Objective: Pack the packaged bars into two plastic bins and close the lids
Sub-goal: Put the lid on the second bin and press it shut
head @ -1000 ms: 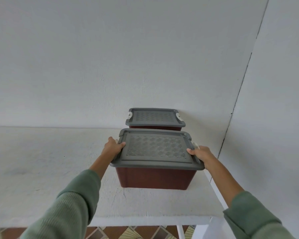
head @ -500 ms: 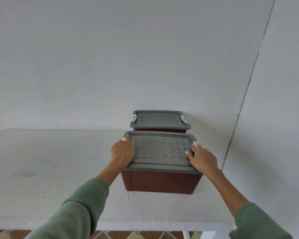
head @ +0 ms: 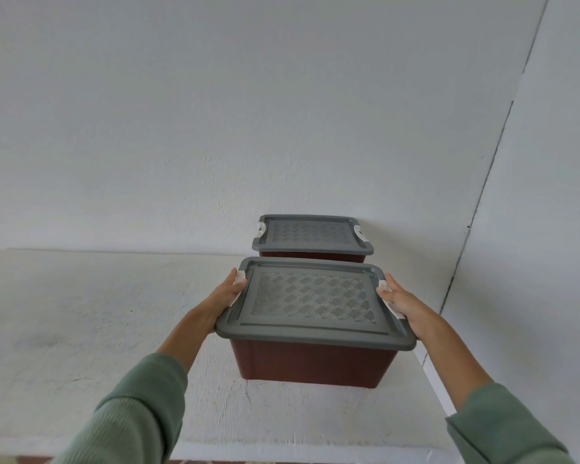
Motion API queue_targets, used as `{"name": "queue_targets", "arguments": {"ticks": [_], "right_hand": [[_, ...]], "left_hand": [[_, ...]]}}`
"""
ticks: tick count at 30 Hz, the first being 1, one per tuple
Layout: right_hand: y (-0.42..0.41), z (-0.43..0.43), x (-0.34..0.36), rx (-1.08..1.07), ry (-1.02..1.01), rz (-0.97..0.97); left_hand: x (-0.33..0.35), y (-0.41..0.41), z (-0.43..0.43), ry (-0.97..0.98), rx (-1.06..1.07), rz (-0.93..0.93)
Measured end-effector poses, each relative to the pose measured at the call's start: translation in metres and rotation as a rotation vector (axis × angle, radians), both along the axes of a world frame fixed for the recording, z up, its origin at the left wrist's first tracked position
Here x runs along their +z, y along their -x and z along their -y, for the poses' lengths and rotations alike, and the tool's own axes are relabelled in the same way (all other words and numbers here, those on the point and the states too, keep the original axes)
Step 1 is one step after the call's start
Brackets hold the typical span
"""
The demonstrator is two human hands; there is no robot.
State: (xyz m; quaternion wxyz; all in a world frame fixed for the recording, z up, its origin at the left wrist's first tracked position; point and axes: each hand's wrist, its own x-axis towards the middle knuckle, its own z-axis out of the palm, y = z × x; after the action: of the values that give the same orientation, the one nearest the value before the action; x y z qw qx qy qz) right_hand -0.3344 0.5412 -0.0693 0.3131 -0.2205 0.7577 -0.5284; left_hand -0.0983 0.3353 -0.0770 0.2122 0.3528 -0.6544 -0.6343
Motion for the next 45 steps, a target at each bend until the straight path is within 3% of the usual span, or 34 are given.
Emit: {"name": "queue_targets", "arguments": {"ticks": [7, 17, 45], "right_hand": [[-0.004, 0.007, 0.003, 0.024, -0.174, -0.187], [-0.01, 0.007, -0.003, -0.123, -0.123, -0.1], [-0.153, 0.118, -0.003, 0.083, 0.045, -0.015]], "left_hand": [[0.001, 0.0, 0.005, 0.057, -0.022, 0.049], [-0.001, -0.009, 0.012, 0.085, -0.055, -0.03], [0.009, -0.173, 0.084, 0.069, 0.178, 0.026]]}}
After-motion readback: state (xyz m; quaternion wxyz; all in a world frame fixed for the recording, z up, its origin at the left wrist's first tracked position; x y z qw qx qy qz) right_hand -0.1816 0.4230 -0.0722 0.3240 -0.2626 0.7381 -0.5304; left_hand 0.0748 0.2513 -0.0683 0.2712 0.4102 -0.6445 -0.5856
